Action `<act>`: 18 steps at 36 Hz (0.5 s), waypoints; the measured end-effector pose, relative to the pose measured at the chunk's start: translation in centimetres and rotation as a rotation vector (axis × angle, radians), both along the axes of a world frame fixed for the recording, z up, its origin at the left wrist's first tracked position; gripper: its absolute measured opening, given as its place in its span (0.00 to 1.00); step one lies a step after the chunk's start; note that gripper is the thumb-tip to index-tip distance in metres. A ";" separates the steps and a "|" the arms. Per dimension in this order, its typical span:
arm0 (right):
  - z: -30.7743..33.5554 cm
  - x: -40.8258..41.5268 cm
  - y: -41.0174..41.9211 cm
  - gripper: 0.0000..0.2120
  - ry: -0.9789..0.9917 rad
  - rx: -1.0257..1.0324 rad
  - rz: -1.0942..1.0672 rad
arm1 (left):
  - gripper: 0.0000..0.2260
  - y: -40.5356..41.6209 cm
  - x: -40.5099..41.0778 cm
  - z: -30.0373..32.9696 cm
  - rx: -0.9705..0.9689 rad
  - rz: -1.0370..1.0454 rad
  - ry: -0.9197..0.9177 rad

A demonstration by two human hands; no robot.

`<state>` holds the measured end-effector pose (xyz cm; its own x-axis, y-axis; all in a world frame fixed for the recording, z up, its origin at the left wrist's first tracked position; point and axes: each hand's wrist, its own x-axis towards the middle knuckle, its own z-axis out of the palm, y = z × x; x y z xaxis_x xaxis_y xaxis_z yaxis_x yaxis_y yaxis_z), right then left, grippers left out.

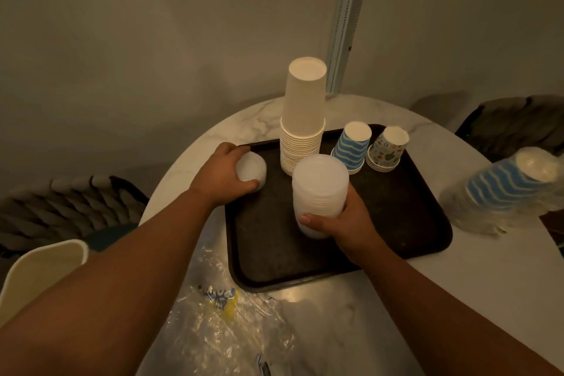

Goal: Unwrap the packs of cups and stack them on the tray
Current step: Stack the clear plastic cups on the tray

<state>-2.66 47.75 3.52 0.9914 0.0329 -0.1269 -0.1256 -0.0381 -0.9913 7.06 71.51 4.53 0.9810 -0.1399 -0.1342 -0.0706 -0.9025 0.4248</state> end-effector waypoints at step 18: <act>-0.1 -0.5 -1.0 0.39 0.004 -0.026 -0.001 | 0.37 -1.1 2.9 0.6 0.239 -0.242 0.140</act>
<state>-3.12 46.76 3.40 0.9909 0.0284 -0.1317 -0.1297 -0.0634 -0.9895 9.96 70.44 5.11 0.8931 -0.3142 -0.3221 -0.2502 -0.9417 0.2249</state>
